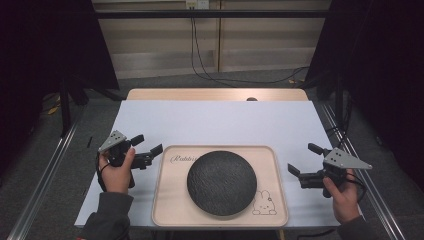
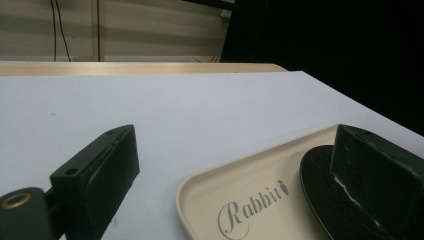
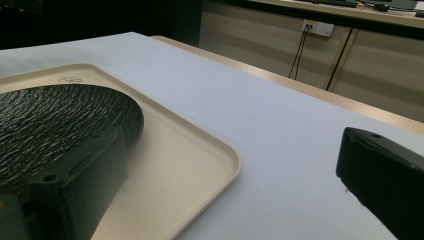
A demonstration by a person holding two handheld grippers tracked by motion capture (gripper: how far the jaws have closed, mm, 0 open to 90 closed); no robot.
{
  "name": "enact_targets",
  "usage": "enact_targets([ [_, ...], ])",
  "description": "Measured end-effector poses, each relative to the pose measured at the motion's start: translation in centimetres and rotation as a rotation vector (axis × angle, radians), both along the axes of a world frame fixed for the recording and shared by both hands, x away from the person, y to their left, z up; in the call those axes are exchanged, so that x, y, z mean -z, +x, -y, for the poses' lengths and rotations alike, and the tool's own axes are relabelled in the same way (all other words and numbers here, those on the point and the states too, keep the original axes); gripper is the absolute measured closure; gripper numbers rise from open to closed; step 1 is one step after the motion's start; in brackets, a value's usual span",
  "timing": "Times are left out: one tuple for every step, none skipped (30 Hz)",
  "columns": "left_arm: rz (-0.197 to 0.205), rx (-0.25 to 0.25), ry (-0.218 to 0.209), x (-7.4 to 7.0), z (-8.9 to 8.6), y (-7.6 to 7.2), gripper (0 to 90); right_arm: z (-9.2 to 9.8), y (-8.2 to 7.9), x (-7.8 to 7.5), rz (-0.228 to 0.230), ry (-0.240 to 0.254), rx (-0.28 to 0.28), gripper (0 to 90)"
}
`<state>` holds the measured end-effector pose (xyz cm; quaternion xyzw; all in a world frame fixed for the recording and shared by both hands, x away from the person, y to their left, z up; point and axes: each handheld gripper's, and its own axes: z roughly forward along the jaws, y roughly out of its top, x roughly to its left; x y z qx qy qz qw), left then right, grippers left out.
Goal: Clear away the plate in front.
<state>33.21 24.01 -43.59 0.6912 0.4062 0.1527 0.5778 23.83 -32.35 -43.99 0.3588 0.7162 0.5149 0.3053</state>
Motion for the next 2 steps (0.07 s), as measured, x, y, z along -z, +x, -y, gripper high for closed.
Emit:
enact_targets([
  [-0.001, 0.001, 0.002, 0.01, 0.00, 0.01, 5.2, -0.05, 0.03, 0.06, -0.005, 0.001, -0.003, 0.0],
  [-0.004, 0.005, 0.005, 0.02, -0.04, 0.03, 5.2, -0.09, 0.04, 0.08, -0.008, 0.000, -0.004, 0.0],
])
